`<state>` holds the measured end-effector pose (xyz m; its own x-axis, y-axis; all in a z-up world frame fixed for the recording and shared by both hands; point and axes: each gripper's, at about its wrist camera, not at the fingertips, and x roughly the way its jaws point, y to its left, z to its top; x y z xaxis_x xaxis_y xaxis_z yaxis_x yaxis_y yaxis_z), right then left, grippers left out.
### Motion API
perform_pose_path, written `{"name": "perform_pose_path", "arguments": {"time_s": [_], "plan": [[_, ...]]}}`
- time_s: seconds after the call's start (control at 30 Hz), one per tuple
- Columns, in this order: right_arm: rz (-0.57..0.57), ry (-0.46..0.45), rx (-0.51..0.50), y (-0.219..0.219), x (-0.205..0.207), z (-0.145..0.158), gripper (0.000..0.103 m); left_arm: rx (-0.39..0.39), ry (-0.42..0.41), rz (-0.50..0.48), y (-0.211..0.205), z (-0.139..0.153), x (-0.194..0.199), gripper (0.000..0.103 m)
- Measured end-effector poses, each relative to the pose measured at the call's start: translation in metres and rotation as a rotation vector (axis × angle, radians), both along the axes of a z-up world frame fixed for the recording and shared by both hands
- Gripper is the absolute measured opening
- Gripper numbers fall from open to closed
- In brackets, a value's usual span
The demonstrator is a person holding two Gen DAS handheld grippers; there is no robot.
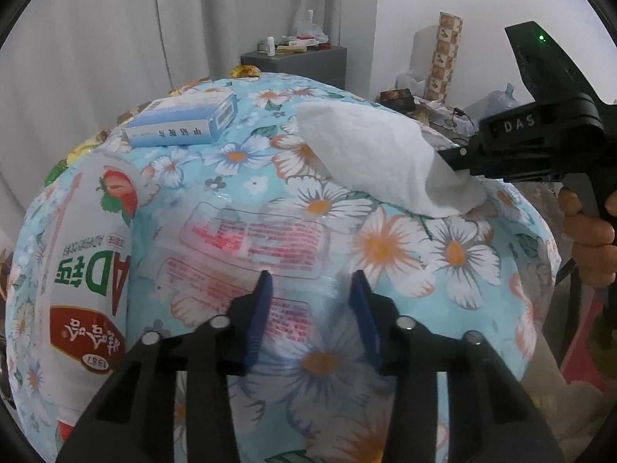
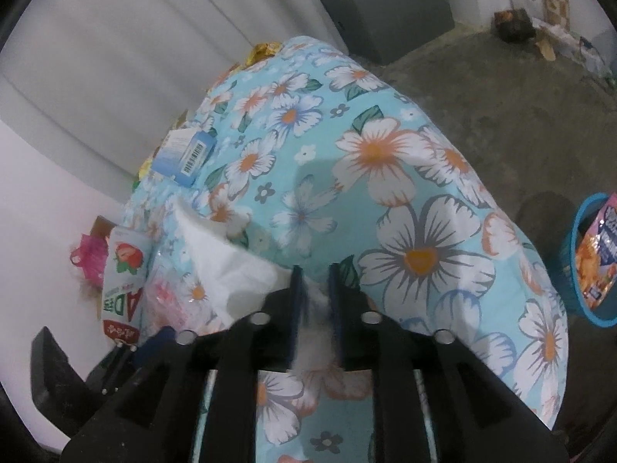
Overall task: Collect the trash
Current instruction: 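Grasp the clear printed plastic bag with the left tool while the right tool grasps a white tissue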
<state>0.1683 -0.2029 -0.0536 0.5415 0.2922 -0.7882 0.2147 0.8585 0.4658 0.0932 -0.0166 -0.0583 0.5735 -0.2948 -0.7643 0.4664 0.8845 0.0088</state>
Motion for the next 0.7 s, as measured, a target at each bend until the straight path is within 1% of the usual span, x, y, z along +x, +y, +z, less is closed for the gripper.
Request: {"name": "perform_pose_path", "arguments": {"time_s": [0.03, 0.07, 0.1, 0.13, 0.2, 0.33, 0.4, 0.5, 0.63, 0.67, 0.7], "plan": [[0.001, -0.005, 0.012, -0.001, 0.0, 0.001, 0.031, -0.004, 0.001, -0.002, 0.0, 0.0, 0.0, 0.036], [0.001, -0.01, 0.022, -0.002, -0.001, 0.002, 0.034, -0.009, 0.003, -0.004, 0.0, 0.0, 0.0, 0.035], [0.0, -0.015, 0.032, -0.003, -0.002, 0.003, 0.04, -0.013, 0.005, -0.005, 0.001, 0.0, 0.0, 0.033], [0.0, -0.026, 0.046, -0.004, -0.003, 0.005, 0.045, -0.021, 0.009, -0.009, 0.001, 0.001, 0.0, 0.029], [0.012, -0.051, 0.062, -0.003, -0.004, 0.009, 0.05, -0.028, 0.012, -0.01, 0.001, 0.001, 0.001, 0.028], [0.058, -0.077, 0.057, 0.006, -0.005, 0.015, 0.058, -0.043, 0.011, -0.014, 0.002, 0.002, 0.0, 0.017], [0.093, -0.077, 0.034, 0.015, -0.003, 0.015, 0.06, -0.051, 0.01, -0.01, 0.003, 0.003, 0.0, 0.014], [0.128, -0.066, -0.019, 0.027, 0.0, 0.013, 0.06, -0.064, 0.014, -0.005, 0.005, 0.005, 0.0, 0.011], [0.142, -0.039, -0.131, 0.041, 0.006, 0.006, 0.06, -0.074, 0.009, 0.002, 0.007, 0.009, 0.0, 0.009], [0.145, -0.036, -0.145, 0.044, 0.007, 0.004, 0.06, -0.076, 0.007, 0.003, 0.008, 0.01, -0.001, 0.008], [0.146, -0.035, -0.161, 0.046, 0.008, 0.003, 0.056, -0.077, 0.005, 0.005, 0.008, 0.011, -0.001, 0.008]]}}
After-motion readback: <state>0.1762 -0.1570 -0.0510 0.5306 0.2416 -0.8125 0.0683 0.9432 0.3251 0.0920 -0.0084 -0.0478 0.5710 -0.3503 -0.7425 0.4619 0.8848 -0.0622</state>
